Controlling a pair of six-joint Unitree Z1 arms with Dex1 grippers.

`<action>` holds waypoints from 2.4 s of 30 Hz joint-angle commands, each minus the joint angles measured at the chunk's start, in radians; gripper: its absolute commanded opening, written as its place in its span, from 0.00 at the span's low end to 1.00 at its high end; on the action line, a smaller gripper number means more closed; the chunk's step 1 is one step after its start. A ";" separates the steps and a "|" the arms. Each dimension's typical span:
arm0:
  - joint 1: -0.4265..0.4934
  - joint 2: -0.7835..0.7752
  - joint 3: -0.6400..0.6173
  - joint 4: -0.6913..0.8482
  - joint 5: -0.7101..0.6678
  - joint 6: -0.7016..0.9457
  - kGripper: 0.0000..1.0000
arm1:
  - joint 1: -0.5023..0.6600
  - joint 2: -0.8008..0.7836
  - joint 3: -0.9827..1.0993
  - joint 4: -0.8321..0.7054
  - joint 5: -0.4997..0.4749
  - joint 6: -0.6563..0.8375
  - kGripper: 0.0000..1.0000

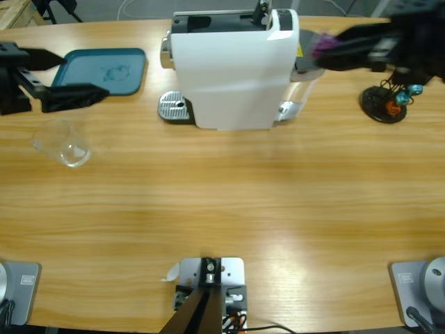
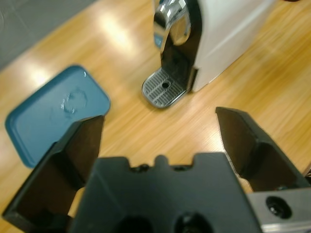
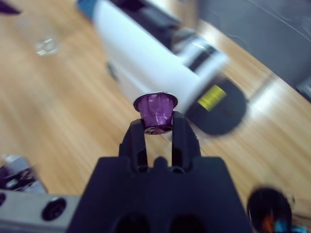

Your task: Pour coffee

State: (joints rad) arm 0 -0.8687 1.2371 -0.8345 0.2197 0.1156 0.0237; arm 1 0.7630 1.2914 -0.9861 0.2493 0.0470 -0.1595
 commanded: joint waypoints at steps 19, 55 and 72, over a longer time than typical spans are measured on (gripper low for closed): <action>0.039 -0.059 0.055 0.030 -0.004 0.042 1.00 | 0.090 0.563 -0.605 0.188 -0.061 -0.292 0.00; 0.054 -0.058 0.083 0.029 -0.017 0.020 1.00 | 0.038 0.587 -0.568 0.141 0.025 -0.249 0.00; 0.054 -0.061 0.086 0.028 -0.017 0.019 1.00 | 0.033 0.566 -0.513 0.123 0.009 -0.245 0.00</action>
State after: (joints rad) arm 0 -0.8226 1.1935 -0.7854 0.2338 0.1097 0.0607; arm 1 0.8042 1.8256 -1.5402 0.3827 0.0513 -0.4193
